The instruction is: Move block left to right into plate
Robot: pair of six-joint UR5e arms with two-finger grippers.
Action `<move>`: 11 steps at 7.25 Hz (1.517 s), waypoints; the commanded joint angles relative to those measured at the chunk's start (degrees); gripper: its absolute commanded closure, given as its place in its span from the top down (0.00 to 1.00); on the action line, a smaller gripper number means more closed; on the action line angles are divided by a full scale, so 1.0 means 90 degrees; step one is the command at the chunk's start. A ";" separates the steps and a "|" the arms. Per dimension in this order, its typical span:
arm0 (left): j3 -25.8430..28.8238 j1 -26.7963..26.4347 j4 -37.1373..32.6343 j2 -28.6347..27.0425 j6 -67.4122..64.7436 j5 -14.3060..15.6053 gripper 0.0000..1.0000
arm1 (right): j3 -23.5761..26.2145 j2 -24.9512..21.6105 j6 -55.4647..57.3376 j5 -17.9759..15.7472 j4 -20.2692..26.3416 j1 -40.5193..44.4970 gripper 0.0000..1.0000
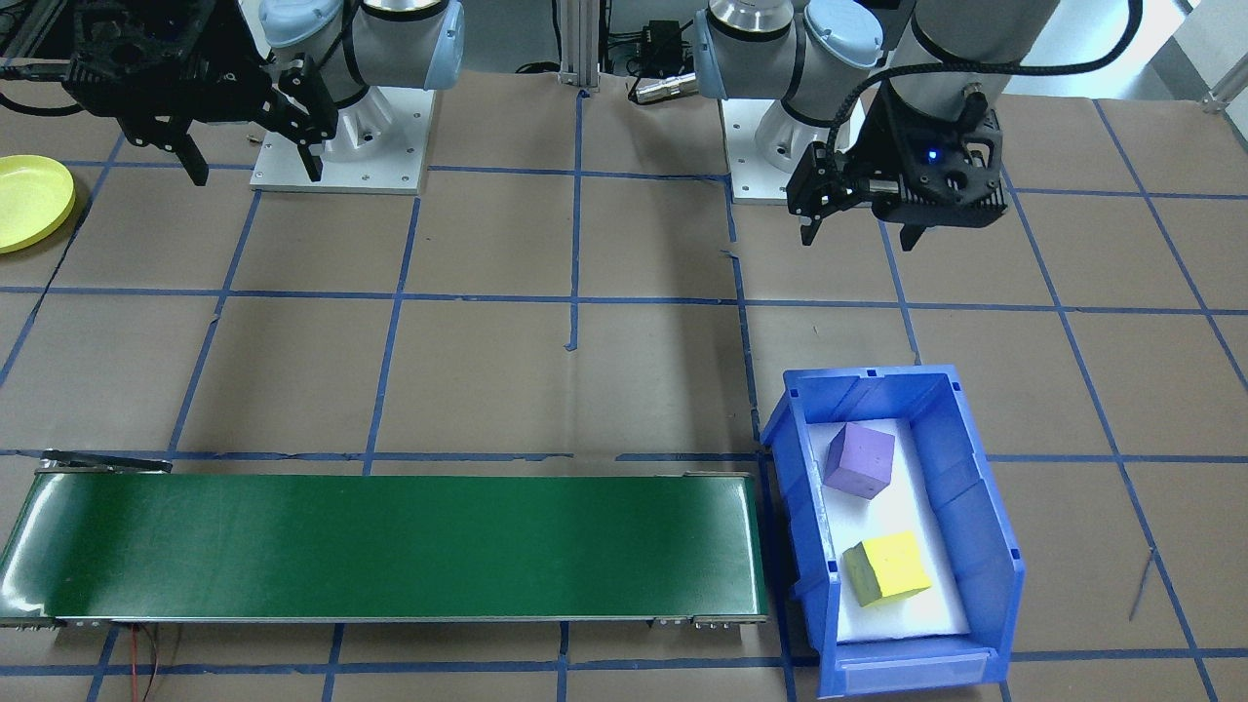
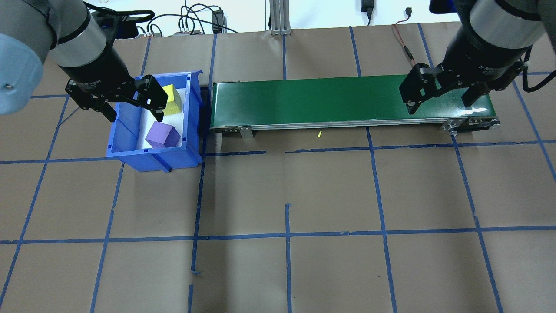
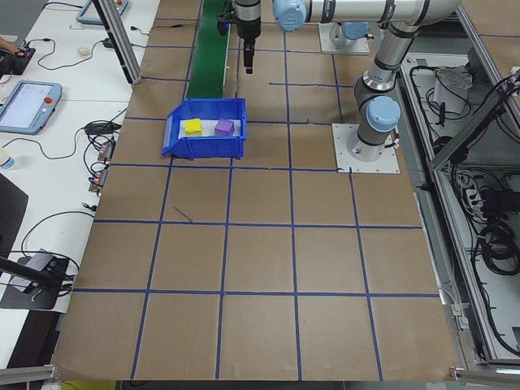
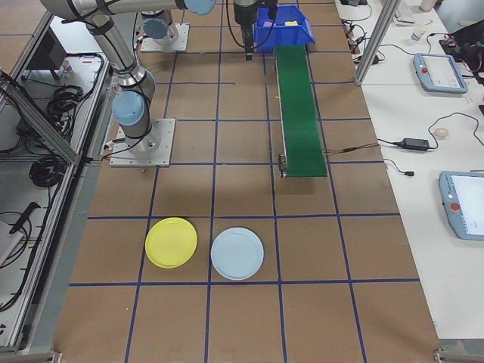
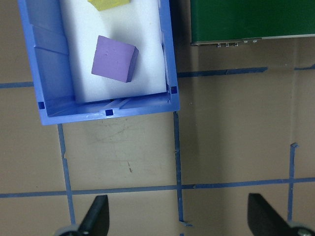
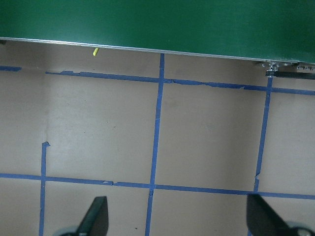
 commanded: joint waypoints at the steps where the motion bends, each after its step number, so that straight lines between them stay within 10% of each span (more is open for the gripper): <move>1: 0.0076 0.0388 0.0900 -0.0898 0.0328 -0.0008 1.00 | 0.0000 -0.0013 0.0000 -0.0006 0.0000 0.0000 1.00; 11: -0.0460 0.0418 0.2594 -0.2358 0.0738 0.0060 1.00 | 0.0010 -0.0004 -0.0010 -0.0045 0.0020 -0.0010 1.00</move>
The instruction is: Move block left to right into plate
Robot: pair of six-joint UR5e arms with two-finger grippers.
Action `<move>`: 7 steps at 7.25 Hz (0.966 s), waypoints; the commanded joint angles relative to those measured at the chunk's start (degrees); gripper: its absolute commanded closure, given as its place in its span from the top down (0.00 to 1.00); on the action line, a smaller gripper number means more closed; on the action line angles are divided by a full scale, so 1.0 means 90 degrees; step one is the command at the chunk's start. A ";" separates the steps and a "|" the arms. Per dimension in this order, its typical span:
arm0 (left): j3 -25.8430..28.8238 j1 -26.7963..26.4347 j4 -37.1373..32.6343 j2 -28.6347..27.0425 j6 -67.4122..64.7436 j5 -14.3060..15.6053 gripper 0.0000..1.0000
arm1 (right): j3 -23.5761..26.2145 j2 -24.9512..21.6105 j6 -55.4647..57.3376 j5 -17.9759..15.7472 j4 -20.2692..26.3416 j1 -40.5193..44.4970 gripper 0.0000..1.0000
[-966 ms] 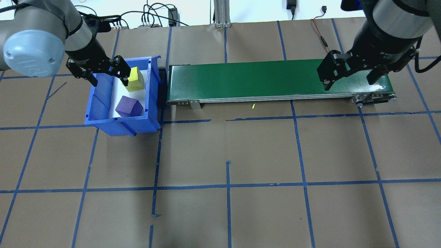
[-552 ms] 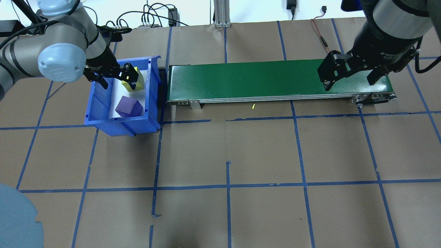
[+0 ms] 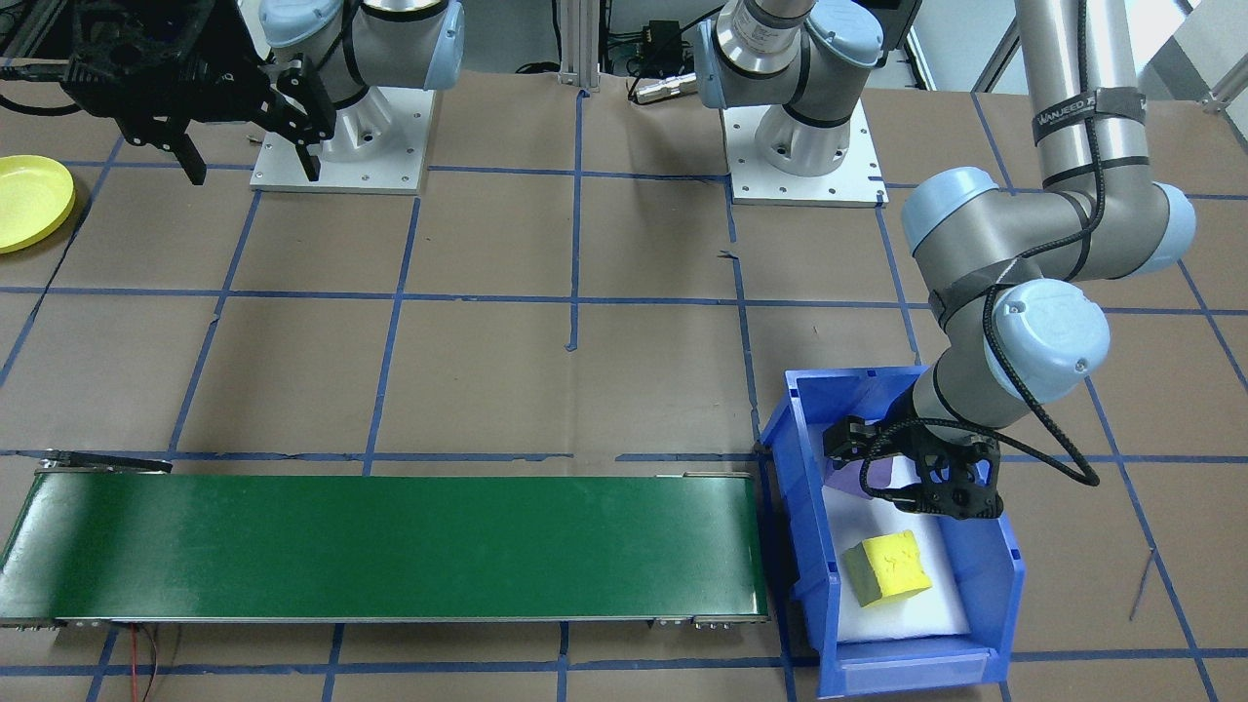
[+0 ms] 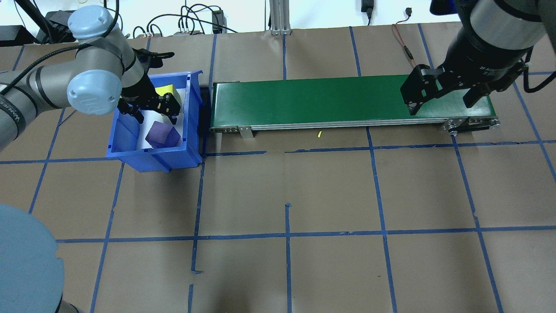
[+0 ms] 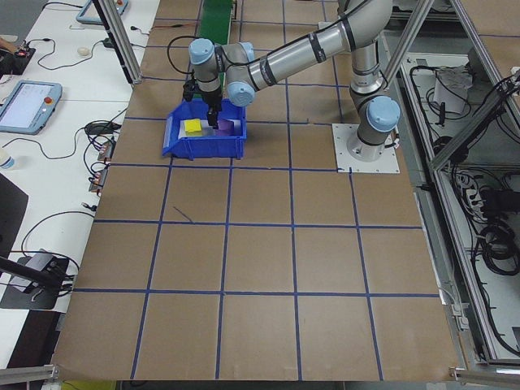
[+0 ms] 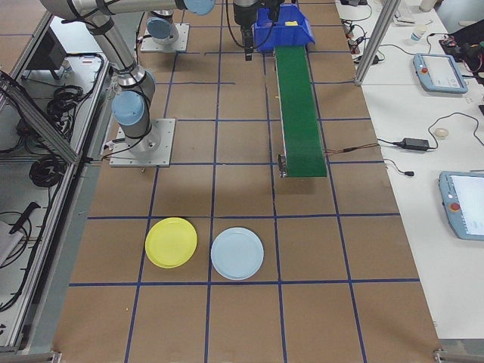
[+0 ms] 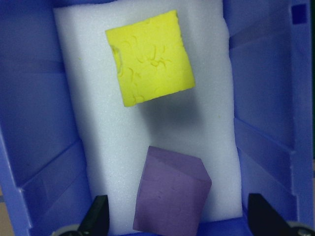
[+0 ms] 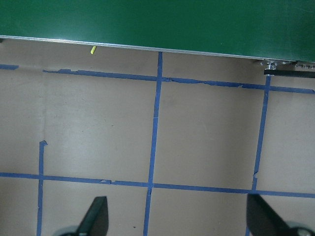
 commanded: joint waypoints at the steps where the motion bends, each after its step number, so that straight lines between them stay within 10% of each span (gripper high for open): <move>1: -0.0089 0.0055 -0.0020 0.0123 0.0033 0.0006 1.00 | 0.0000 0.0010 0.0000 0.0006 0.0000 -0.0001 1.00; 7: -0.0119 0.0095 -0.0030 0.0280 -0.0074 -0.0043 1.00 | 0.0068 0.0000 0.0010 0.0035 -0.0010 0.0009 1.00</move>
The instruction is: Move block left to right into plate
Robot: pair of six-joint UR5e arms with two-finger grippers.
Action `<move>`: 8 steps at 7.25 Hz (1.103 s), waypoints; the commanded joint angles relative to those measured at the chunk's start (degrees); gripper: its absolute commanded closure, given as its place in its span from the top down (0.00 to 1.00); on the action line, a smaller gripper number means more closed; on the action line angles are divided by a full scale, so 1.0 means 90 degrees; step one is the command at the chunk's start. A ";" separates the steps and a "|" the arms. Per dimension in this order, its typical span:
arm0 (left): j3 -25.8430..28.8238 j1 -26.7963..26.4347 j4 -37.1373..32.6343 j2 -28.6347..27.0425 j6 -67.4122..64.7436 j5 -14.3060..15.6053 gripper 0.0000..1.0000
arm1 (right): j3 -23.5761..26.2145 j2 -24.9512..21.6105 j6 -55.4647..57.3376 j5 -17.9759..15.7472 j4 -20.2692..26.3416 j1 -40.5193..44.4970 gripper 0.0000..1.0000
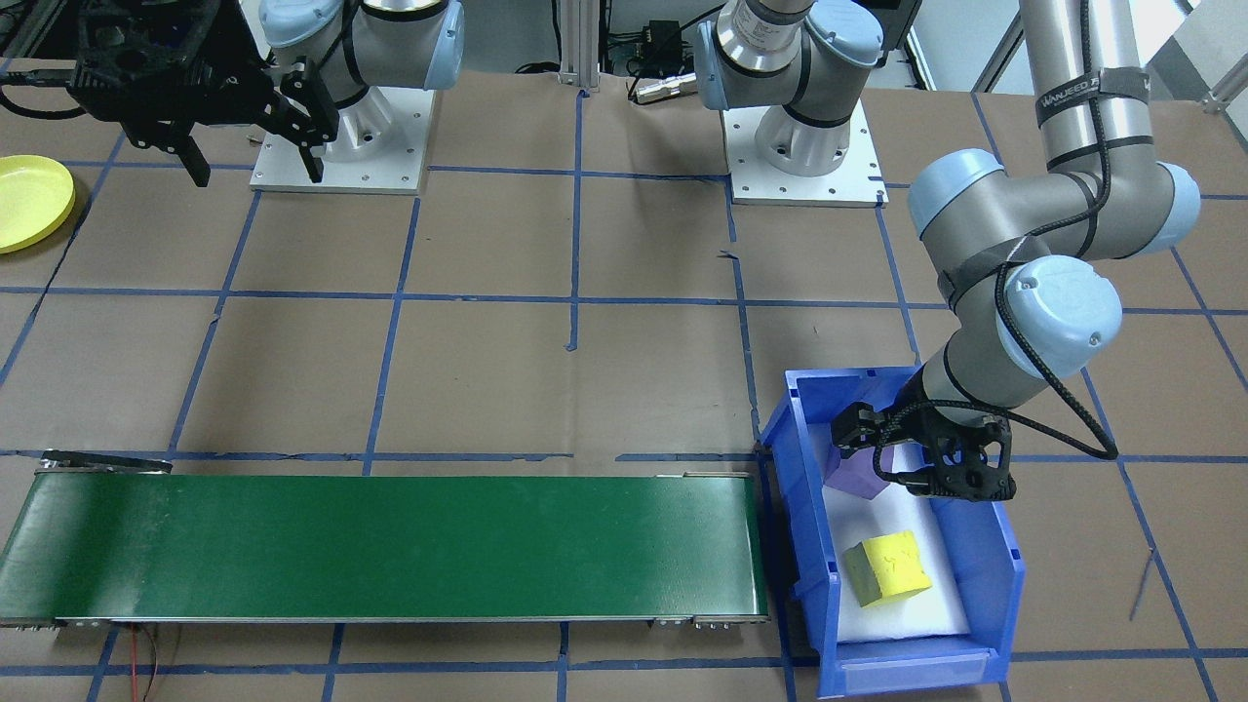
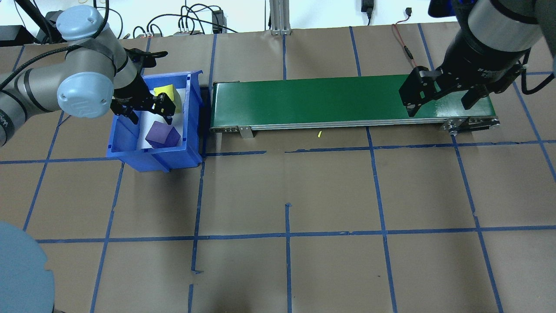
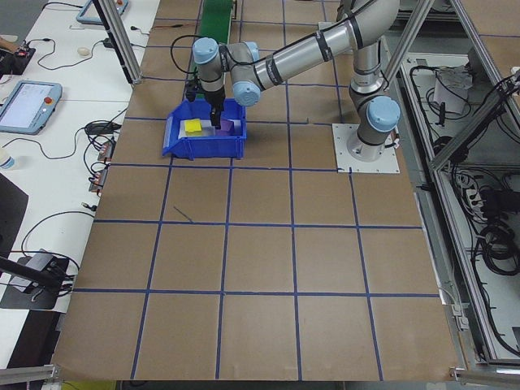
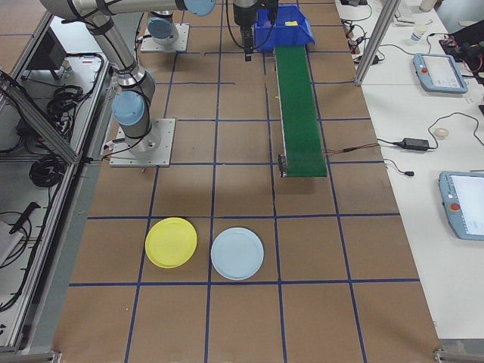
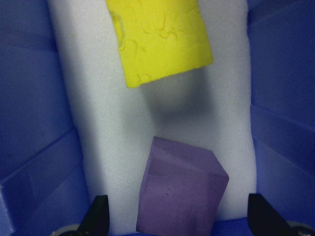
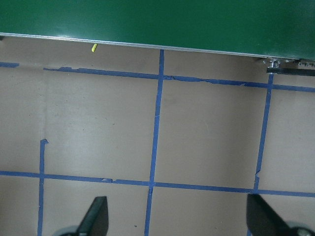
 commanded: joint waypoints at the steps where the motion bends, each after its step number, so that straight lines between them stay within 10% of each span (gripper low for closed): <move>1: -0.0053 -0.0008 0.0003 0.0006 0.0056 0.0018 1.00 | 0.0028 -0.0003 0.0003 0.0011 -0.0003 0.0006 1.00; 6: -0.0317 0.0002 0.0111 -0.0266 0.0008 -0.0030 0.99 | 0.0107 0.0036 0.0013 0.0021 -0.0072 -0.0004 1.00; 8: -0.0317 0.0002 0.0267 -0.0432 0.0066 -0.0011 0.64 | 0.0107 0.0036 0.0033 0.0021 -0.0072 0.0006 1.00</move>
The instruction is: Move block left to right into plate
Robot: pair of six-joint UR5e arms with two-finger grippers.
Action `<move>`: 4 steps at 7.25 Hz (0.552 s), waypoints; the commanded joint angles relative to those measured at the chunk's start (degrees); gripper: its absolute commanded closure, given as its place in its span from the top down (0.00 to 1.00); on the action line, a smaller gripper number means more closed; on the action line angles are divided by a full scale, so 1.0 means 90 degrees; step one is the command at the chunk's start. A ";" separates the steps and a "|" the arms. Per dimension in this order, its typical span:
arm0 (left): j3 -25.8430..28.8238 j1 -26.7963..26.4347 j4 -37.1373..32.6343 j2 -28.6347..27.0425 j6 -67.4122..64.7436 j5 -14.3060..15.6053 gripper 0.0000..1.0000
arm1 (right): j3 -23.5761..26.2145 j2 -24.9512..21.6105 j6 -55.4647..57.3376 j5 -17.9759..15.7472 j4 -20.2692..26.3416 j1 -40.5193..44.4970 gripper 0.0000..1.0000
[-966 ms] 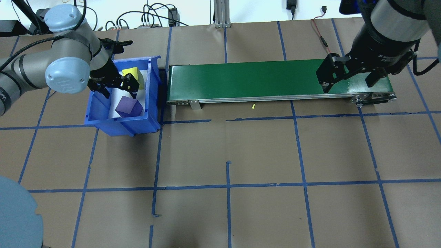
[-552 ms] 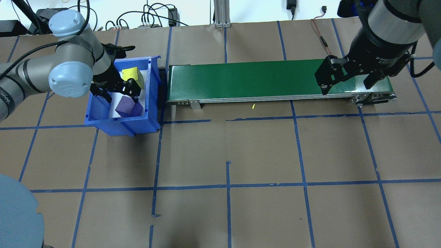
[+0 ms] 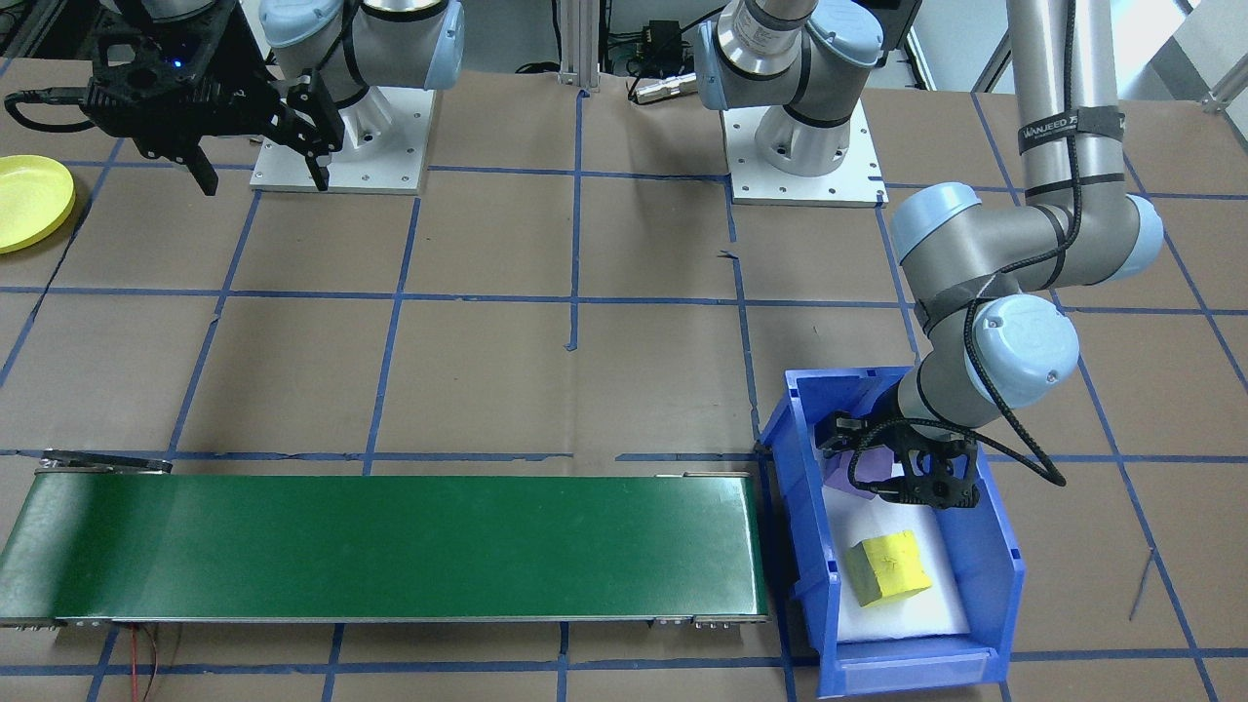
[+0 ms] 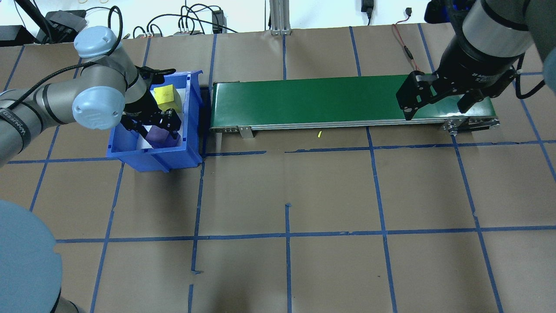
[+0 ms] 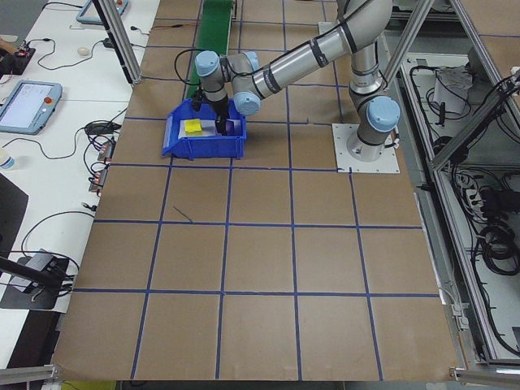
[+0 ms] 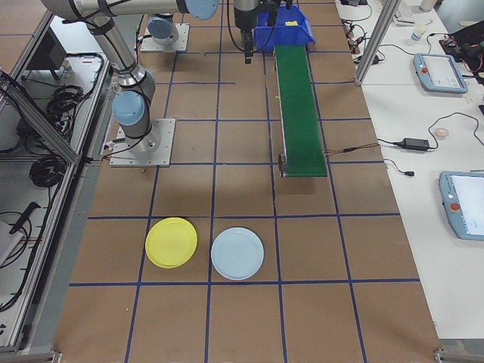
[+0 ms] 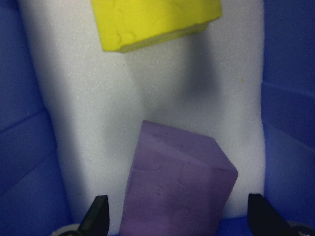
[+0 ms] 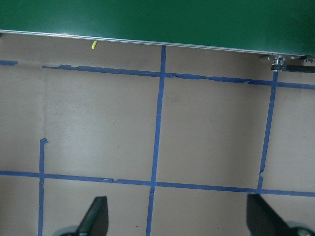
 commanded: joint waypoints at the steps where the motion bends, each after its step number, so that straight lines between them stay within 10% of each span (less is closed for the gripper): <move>1: 0.0012 -0.0009 0.0058 -0.0097 0.0022 -0.0024 0.27 | 0.0000 0.0000 0.0017 0.0010 -0.0001 0.0010 1.00; 4: 0.0907 -0.0028 -0.0368 0.0155 -0.0046 0.0034 0.26 | 0.0000 0.0000 0.0007 0.0000 -0.0001 -0.0009 1.00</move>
